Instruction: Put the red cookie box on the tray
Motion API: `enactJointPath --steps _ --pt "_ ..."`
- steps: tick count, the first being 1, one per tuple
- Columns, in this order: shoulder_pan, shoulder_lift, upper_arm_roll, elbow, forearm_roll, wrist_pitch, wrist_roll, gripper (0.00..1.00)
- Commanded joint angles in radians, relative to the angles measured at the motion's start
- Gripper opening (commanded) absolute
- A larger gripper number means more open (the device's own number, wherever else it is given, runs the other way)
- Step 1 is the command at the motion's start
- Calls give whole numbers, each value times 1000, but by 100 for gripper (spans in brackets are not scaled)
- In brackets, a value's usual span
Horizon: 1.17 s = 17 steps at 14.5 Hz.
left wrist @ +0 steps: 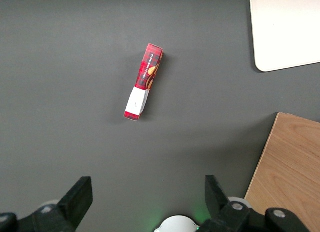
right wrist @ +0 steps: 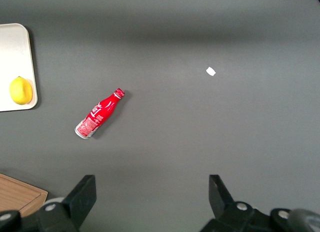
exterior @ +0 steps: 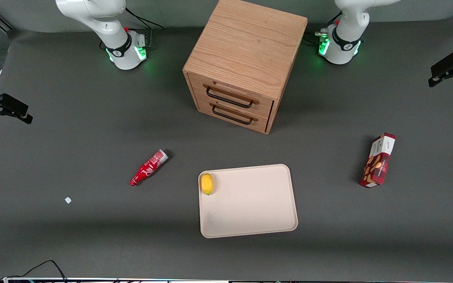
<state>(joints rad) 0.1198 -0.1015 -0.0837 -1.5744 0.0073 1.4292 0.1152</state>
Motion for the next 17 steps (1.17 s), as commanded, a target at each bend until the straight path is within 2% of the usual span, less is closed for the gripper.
enactJointPath --steps 1,6,11,15,17 --pt "3 6 -1 16 -12 -16 11 100" --pt "3 32 2 13 -13 3 14 100" --pt "0 133 1 -16 9 17 52 100" --pt "4 175 2 -204 77 296 158 100" --pt "18 184 2 -313 79 446 162 100"
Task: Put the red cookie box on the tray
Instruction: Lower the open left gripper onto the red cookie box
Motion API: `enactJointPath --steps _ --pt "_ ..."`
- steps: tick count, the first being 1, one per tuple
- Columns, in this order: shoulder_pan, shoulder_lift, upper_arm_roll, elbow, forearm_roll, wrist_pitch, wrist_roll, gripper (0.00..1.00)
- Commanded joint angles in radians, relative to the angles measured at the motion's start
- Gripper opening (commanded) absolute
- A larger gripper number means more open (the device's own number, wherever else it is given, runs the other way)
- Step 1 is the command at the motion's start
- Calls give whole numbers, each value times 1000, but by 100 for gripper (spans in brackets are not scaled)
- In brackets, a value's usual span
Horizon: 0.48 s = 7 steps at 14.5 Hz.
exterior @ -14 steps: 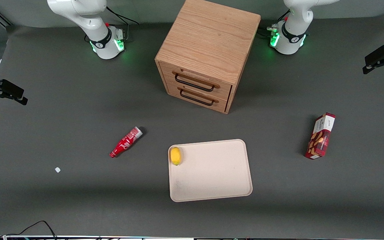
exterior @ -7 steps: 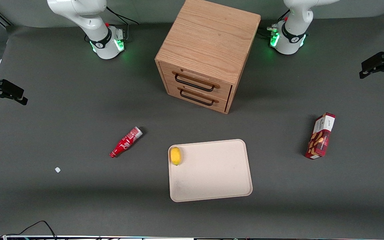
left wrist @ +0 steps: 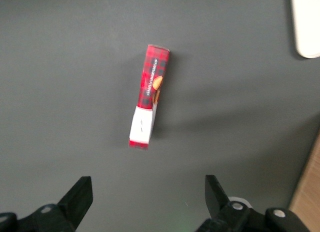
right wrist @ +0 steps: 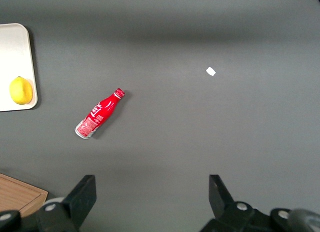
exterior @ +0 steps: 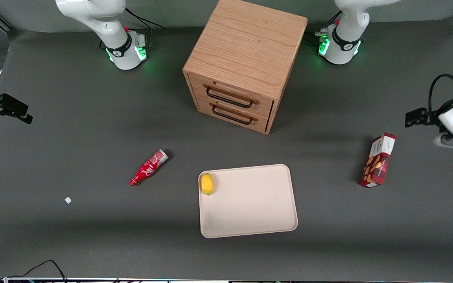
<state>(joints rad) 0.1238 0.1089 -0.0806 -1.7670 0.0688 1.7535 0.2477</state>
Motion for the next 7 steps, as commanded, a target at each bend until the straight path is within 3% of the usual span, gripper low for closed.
enactJointPath --steps 1,7 --pt "14 -25 -1 -176 17 195 28 100" --pt "14 57 1 -370 20 527 71 100"
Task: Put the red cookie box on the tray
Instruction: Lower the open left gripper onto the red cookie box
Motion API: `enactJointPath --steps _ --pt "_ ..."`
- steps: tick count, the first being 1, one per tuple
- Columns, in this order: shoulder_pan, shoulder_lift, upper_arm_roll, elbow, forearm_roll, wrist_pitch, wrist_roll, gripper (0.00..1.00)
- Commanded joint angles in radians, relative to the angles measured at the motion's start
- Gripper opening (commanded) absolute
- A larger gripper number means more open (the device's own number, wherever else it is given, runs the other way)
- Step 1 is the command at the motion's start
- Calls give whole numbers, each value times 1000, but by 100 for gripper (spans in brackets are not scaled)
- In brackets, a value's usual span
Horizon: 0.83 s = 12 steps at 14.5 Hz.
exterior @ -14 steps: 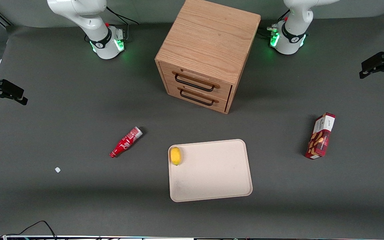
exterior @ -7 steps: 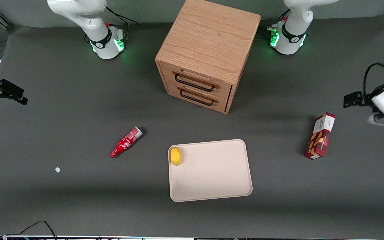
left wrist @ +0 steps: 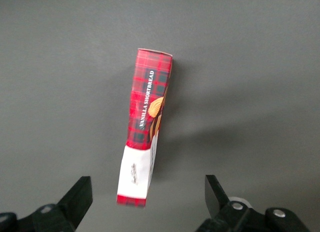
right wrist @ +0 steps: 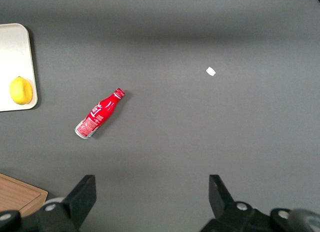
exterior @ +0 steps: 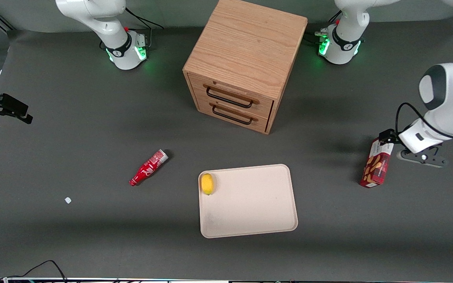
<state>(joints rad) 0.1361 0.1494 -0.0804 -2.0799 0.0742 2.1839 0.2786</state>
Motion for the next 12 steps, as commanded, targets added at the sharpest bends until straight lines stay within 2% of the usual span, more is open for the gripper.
enactJointPath --steps 1,5,12 --pt "2 42 13 -69 15 152 53 100" --pt "-1 142 25 -69 15 278 54 100" --pt "-6 202 33 -69 15 336 53 98"
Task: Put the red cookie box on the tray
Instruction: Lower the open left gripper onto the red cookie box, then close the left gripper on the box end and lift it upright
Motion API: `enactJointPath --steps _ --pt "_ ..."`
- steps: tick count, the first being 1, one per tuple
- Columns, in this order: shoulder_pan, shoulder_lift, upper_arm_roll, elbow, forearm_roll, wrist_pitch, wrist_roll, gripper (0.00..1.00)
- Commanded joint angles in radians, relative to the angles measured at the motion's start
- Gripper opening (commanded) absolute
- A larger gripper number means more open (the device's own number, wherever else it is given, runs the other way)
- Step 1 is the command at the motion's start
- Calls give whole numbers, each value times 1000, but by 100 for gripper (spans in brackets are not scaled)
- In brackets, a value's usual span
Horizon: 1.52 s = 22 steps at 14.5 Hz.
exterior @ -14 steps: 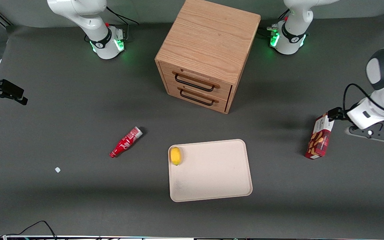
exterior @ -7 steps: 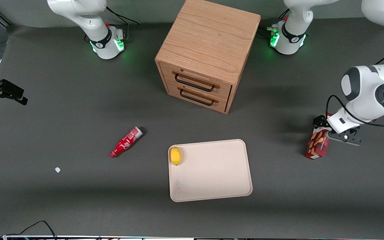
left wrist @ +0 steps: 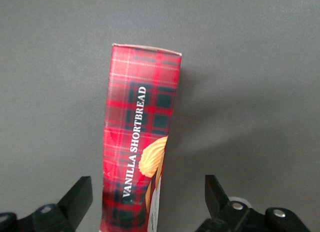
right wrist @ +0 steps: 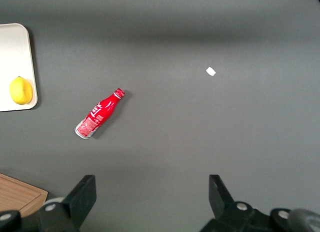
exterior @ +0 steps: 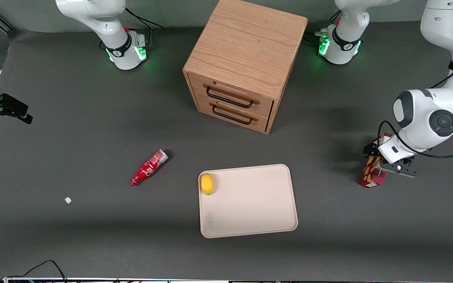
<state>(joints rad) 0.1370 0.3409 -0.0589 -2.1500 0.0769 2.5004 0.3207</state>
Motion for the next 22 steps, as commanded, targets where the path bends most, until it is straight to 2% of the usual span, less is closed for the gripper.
enactJointPath --steps 1,3,7,13,19,22 --pt "-8 15 13 1 12 32 11 88" --pt "-10 26 14 2 12 46 11 66" --pt "-11 27 17 7 12 44 12 0" --pt "-10 -11 17 39 12 -13 4 0" --pt "-13 -94 8 329 -6 -484 -11 0" --pt "-51 -74 -19 540 -29 -707 -136 0"
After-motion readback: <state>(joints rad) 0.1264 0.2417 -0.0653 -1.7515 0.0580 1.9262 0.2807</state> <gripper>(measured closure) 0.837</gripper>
